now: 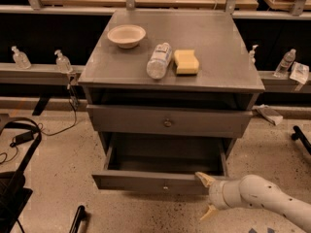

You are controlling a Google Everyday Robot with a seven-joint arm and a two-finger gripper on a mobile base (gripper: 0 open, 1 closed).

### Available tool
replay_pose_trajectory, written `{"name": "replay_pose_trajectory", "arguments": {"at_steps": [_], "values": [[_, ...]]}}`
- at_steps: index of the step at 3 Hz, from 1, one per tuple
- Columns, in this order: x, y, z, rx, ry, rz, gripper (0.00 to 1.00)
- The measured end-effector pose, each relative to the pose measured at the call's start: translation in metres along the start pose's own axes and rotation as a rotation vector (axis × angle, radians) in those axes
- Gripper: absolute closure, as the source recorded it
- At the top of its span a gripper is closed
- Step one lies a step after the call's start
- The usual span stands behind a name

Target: Open middle drawer

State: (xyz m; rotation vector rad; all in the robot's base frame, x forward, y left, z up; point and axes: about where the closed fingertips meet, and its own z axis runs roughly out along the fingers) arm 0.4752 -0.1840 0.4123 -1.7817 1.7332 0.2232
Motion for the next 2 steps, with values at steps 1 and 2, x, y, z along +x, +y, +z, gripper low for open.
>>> {"name": "replay_pose_trajectory", "arguments": {"at_steps": [1, 2], "values": [[-0.009, 0.016, -0.016, -0.007, -0.012, -0.01, 0.15], [-0.017, 0.031, -0.031, 0.002, -0.033, -0.011, 0.16]]}}
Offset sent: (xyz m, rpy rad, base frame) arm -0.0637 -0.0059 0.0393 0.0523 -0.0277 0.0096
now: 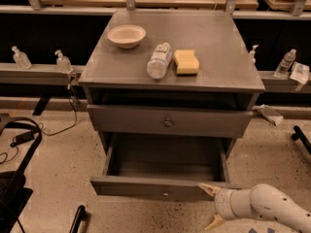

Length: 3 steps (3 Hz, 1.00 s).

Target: Open middle drawer

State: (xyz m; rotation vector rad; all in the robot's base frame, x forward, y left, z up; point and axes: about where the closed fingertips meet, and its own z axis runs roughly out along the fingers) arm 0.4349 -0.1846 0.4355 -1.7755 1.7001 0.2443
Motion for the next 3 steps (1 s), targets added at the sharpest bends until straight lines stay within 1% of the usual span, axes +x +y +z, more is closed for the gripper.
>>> {"name": "replay_pose_trajectory", "arguments": {"at_steps": [1, 2, 3], "values": [[-0.002, 0.01, -0.013, 0.01, -0.005, 0.001, 0.16], [-0.005, 0.011, -0.024, 0.025, -0.009, -0.01, 0.16], [-0.006, 0.005, -0.035, 0.046, 0.006, -0.018, 0.15]]}}
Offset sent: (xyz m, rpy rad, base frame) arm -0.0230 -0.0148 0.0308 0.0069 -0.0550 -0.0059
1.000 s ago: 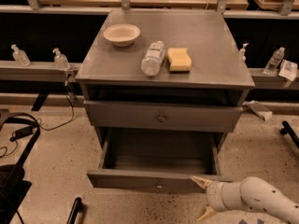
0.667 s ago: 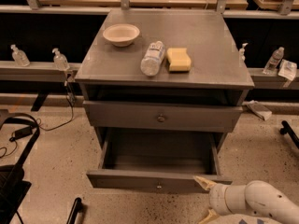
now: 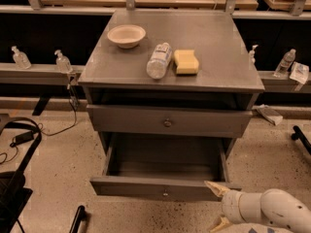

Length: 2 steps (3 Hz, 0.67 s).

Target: Open middle drawer

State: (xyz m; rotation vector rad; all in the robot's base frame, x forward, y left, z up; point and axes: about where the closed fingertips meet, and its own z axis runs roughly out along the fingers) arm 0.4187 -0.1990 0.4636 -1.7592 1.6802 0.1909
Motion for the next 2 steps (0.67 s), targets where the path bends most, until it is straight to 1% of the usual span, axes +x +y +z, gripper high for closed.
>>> {"name": "replay_pose_trajectory", "arguments": {"at_steps": [1, 2], "values": [[-0.004, -0.012, 0.004, 0.005, 0.014, -0.026, 0.15], [-0.003, -0.016, 0.022, -0.003, 0.039, -0.017, 0.15]]}}
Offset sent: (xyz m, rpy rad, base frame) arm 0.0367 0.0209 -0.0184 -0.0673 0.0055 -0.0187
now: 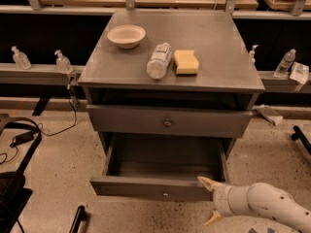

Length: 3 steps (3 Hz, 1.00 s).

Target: Open middle drawer

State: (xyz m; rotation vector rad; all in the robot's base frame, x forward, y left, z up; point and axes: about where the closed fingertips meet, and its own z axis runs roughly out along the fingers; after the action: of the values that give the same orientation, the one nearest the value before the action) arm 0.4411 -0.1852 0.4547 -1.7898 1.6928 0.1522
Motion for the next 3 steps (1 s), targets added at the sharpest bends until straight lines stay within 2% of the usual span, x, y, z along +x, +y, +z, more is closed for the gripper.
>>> {"name": "replay_pose_trajectory", "arguments": {"at_steps": [2, 3], "values": [[0.001, 0.007, 0.019, -0.007, 0.045, 0.022, 0.15], [0.004, 0.021, 0.032, -0.034, 0.077, 0.035, 0.15]]}}
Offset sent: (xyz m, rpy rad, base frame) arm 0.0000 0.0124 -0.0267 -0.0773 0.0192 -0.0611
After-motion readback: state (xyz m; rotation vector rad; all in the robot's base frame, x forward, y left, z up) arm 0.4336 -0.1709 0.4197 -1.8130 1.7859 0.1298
